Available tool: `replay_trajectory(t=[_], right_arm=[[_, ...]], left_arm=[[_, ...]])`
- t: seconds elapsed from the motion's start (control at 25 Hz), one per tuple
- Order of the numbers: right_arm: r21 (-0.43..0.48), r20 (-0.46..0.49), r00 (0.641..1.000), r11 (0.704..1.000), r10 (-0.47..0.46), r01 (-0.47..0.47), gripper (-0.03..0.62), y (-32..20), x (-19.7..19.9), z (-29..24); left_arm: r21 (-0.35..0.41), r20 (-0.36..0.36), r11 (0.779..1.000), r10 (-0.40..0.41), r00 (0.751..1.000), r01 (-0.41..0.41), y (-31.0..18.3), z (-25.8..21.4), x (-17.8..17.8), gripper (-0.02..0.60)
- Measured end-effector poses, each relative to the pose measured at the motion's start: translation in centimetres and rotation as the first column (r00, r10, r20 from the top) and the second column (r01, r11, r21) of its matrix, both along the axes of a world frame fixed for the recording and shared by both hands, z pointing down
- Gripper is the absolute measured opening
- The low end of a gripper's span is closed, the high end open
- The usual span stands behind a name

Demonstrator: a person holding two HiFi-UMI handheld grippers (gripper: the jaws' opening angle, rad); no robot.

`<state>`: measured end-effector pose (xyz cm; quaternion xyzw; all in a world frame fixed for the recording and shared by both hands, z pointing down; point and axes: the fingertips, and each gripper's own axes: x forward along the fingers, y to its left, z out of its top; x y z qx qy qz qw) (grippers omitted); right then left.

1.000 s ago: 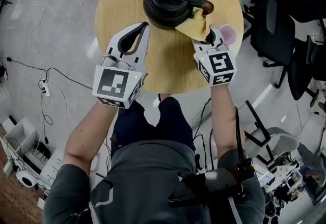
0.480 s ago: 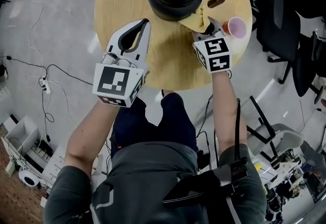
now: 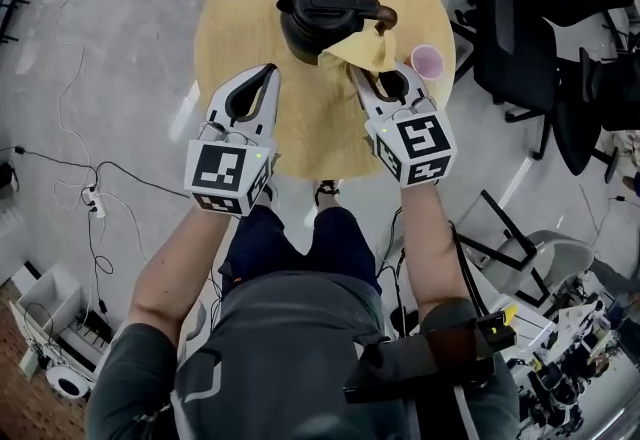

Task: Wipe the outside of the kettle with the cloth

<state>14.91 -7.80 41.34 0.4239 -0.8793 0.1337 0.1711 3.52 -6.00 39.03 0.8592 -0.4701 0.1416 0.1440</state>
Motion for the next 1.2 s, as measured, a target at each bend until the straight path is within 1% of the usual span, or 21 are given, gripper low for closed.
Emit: replay_trajectory(t=[0.08,0.2,0.4,0.56,0.68,0.84,0.96,1.2], right_arm=[[0.023,0.002,1.0,1.0,-0.002,0.001,0.071,-0.3,-0.7,-1.3],[0.046,0.02,1.0,0.999,0.014,-0.015,0.071,-1.2,-1.3,-1.9],[0.042,-0.009,0.999,0.998,0.041,-0.041,0.071,-1.6,-1.4,0.2],[-0.023,-0.008,0.998,0.998,0.063,-0.063,0.071,-0.6,-1.2,3.7],[-0.072,-0.033,0.996,0.994,0.08,-0.083,0.071,-0.5,-1.3,7.4],[-0.11,-0.038,0.993,0.987,0.116,-0.119,0.072,-0.6,-1.5,11.0],[-0.151,-0.082,0.989,0.98,0.121,-0.132,0.072,-0.6,-1.8,13.8],[-0.149,-0.144,0.978,0.973,0.152,-0.173,0.072,-0.6,-1.7,15.4]], left_arm=[[0.018,-0.004,1.0,0.014,1.0,-0.014,-0.2,-1.0,0.1,0.009],[0.038,-0.009,0.999,0.031,0.999,-0.03,-0.7,-1.9,0.1,0.009],[0.036,-0.028,0.998,0.056,0.998,-0.055,-1.4,-1.1,0.0,0.009],[0.027,-0.005,0.997,0.078,0.997,-0.078,-1.6,1.0,0.1,0.009],[0.002,-0.02,0.998,0.07,0.997,-0.07,-1.8,2.5,-0.1,0.009],[-0.019,-0.02,0.998,0.064,0.998,-0.064,-1.8,4.3,-0.8,0.009],[-0.036,-0.019,0.998,0.055,0.998,-0.056,-1.7,5.6,-1.4,0.009],[-0.052,-0.025,0.997,0.058,0.998,-0.059,-1.3,6.6,-2.5,0.009]])
